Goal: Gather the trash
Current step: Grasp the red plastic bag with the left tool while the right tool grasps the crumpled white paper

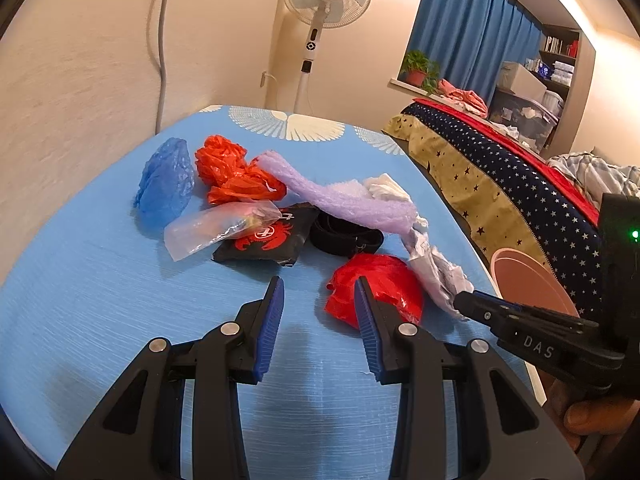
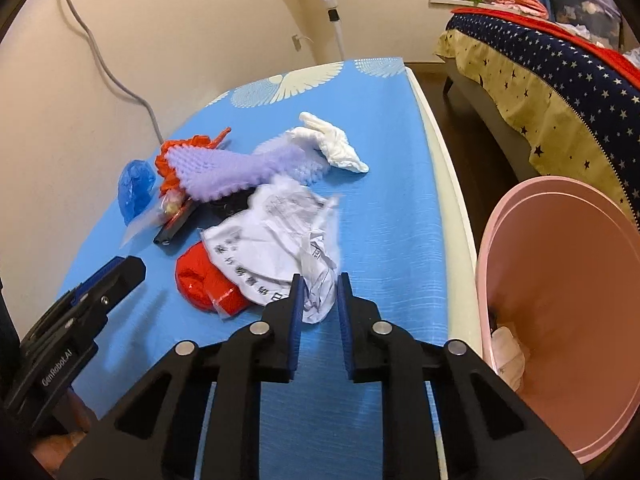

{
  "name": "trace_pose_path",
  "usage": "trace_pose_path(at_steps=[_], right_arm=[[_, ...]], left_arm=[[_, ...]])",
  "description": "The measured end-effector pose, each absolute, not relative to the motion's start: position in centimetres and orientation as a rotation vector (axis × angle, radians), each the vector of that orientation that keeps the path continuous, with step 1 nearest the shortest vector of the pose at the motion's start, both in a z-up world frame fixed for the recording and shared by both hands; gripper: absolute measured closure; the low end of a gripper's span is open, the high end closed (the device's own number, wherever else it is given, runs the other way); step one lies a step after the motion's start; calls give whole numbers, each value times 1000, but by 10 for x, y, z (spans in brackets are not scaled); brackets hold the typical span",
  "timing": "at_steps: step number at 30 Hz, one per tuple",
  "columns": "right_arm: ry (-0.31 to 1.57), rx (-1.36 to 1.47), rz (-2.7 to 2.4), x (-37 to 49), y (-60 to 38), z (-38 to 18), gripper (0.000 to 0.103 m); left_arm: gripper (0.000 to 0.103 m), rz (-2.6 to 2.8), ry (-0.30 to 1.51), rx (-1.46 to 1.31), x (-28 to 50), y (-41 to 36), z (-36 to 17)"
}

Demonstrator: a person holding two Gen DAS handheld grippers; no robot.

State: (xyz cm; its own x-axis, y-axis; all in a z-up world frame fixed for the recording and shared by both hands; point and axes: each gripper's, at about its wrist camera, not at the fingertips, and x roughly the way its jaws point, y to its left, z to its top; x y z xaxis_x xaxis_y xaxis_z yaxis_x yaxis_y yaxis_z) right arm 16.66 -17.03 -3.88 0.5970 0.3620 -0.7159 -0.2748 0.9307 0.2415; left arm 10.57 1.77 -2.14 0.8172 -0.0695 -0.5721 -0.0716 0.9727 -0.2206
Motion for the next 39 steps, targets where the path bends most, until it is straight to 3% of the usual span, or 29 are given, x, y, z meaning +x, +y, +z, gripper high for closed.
trace_pose_path(at_steps=[20,22,24,28,33,39], right_arm=[[784,78,208,153,-207,-19,95],[785,79,204,153,-209,-19,95],[784,81,201,152,-211,-19,95],[788,89,198,151,-214,-20,95],[794,102,200,149,-218,-21,95],[796,100,211,145,-219,-22,95]], left_arm=[[67,-49,614,-198,110,3,-16],[63,-61,625,-194,114,1,-17],[50,-78,641,-197,120,-3,-18],[37,-97,690,-189,134,-11,-22],[31,-95,762,-186,153,-18,-30],[33,-106,841,-179,167,-25,-41]])
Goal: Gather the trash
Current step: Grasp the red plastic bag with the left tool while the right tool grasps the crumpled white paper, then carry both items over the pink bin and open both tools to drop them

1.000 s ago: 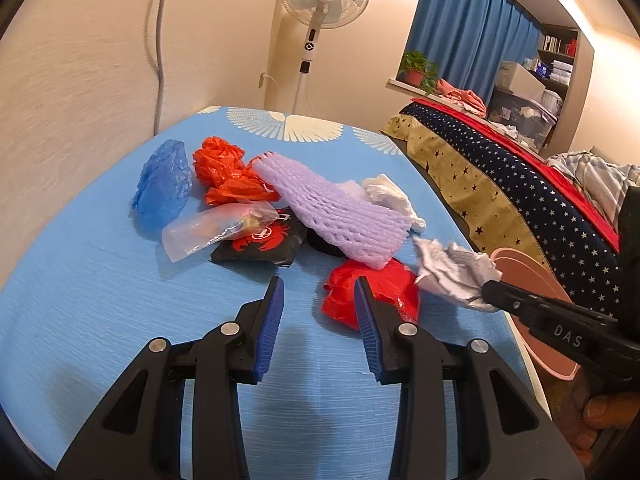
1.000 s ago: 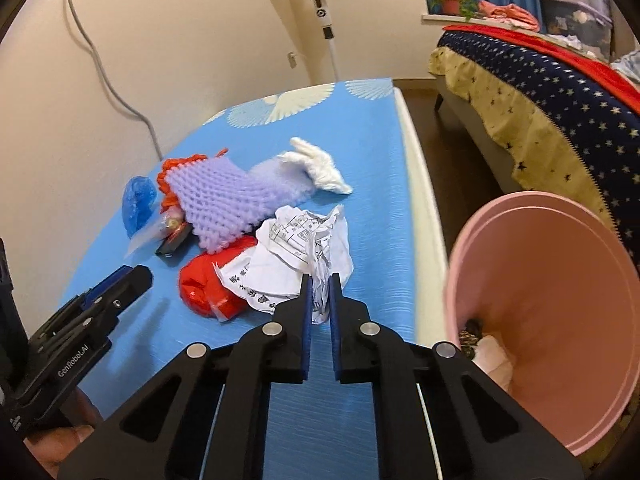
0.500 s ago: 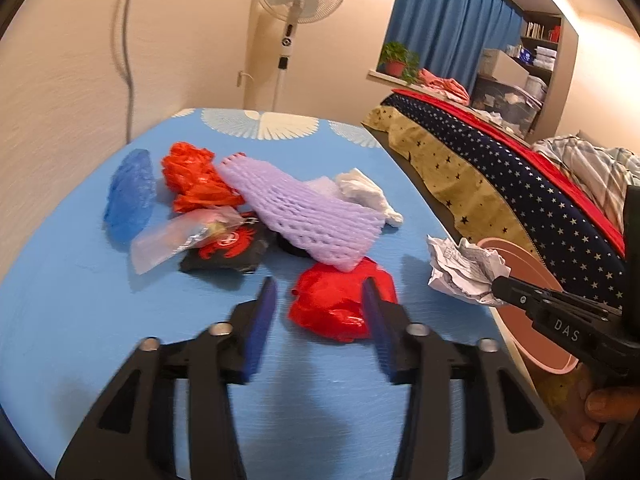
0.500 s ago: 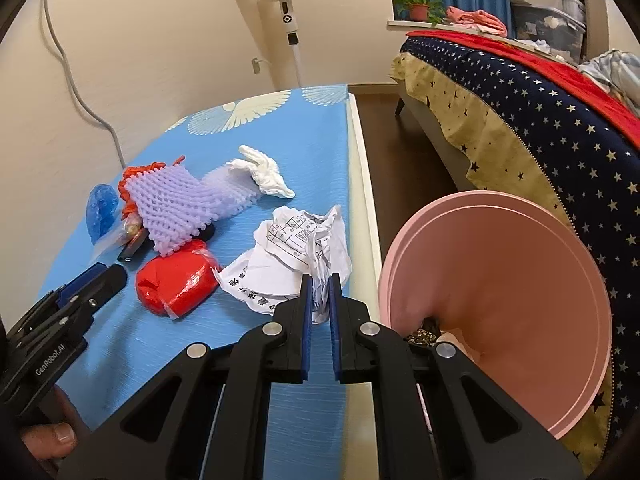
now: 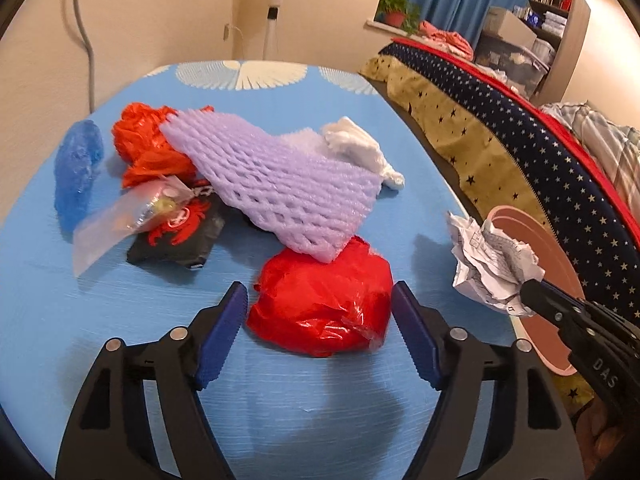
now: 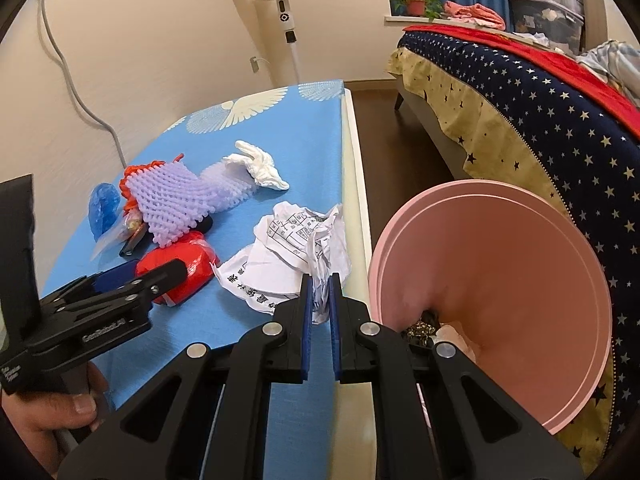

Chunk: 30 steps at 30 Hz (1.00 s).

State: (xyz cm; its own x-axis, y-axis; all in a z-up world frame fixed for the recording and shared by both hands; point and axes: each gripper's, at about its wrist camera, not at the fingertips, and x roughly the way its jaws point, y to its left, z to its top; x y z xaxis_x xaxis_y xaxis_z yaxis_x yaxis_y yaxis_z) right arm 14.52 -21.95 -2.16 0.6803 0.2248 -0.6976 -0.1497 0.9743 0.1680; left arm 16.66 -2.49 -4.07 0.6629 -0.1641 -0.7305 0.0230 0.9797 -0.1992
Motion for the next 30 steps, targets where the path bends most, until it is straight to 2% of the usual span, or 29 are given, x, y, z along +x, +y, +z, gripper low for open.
trace_pose_path(at_steps=[4,5,6,8,30], right_arm=[[792,99,217,142,-219,-21,95],[791,98,218,141,-220,-20,95],[788,96,219,140,-219,-19,95],[782,90,223,137,-218,-18,95],[699,11,193,90,-234,5,95]], left_arm=[[40,-117,835,-181,162,-24,-40],[43,-119,832,-178,160,-24,-40],[51,-117,825,-171,156,-24,-38],[54,-114,812,-172,150,-22,-35],[56,-67,669,-109,83,-18,0]])
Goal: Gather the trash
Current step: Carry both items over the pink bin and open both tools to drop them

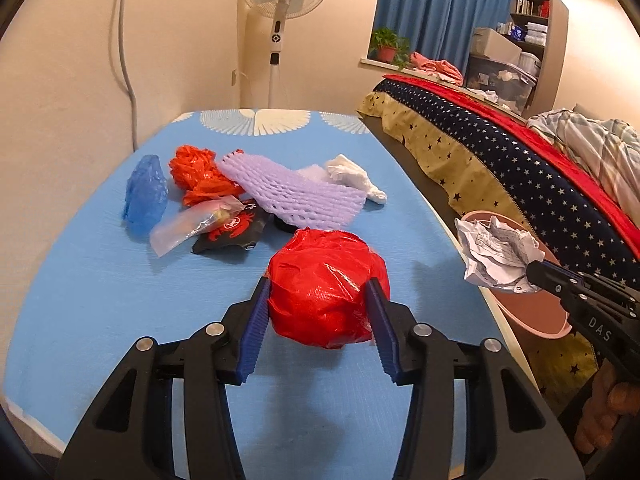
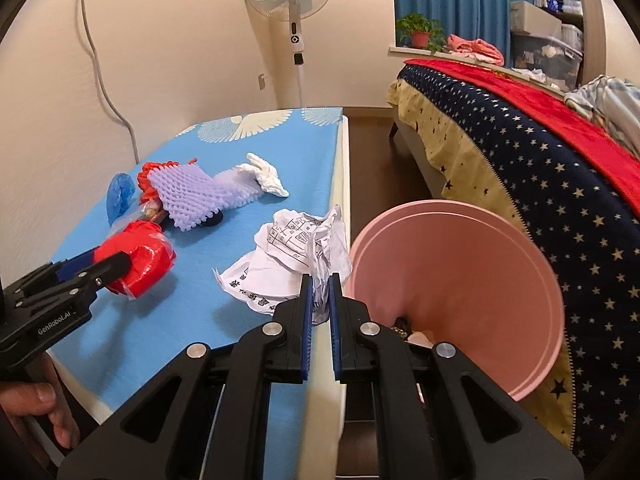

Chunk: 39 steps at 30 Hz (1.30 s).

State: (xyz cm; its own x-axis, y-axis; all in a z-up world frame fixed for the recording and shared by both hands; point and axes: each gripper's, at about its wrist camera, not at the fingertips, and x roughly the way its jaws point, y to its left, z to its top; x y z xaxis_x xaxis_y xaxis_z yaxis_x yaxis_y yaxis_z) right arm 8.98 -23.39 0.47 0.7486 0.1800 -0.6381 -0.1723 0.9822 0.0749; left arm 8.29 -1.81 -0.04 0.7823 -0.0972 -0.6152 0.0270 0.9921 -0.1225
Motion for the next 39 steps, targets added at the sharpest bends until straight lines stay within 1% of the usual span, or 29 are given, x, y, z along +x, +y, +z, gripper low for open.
trace_pose_path(at_steps=[19,39], right_arm=[[633,23,152,61,-252,21,95],[574,54,111,58,-272,31,95]], left_arm=[[56,-88,616,-111,64,-31,14],[56,-100,597,-90,62,-47,18]])
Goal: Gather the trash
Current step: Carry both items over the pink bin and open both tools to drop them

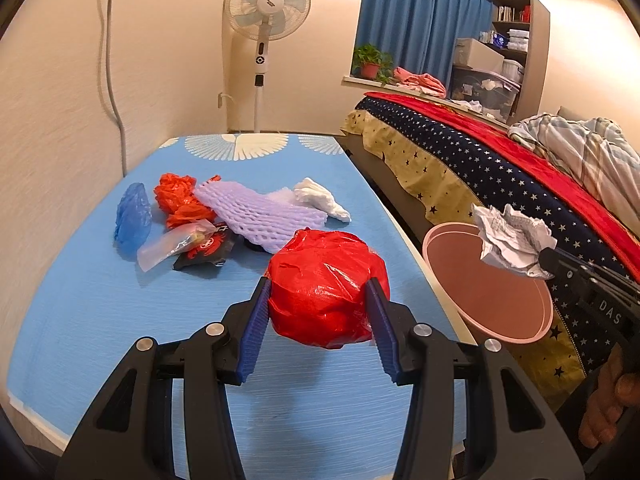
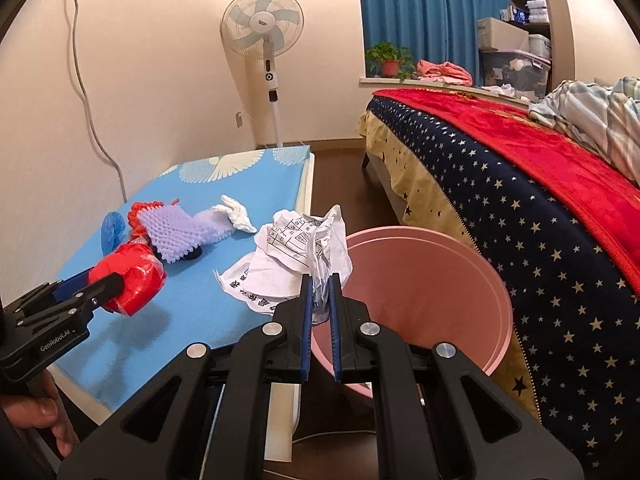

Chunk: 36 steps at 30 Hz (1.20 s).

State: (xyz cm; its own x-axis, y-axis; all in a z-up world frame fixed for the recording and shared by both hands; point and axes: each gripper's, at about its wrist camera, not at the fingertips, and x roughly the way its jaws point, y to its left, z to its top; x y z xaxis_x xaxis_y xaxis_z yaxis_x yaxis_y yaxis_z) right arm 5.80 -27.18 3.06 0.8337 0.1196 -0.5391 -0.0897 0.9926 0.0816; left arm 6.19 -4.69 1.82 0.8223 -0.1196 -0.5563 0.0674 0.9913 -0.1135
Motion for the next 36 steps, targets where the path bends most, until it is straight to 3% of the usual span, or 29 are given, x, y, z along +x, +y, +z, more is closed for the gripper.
trace_pose_path(at_steps=[36], right_arm=[[537,110,-86,82,-335,38,95]], left_arm=[[56,-229,582,-21,107,-119,18]])
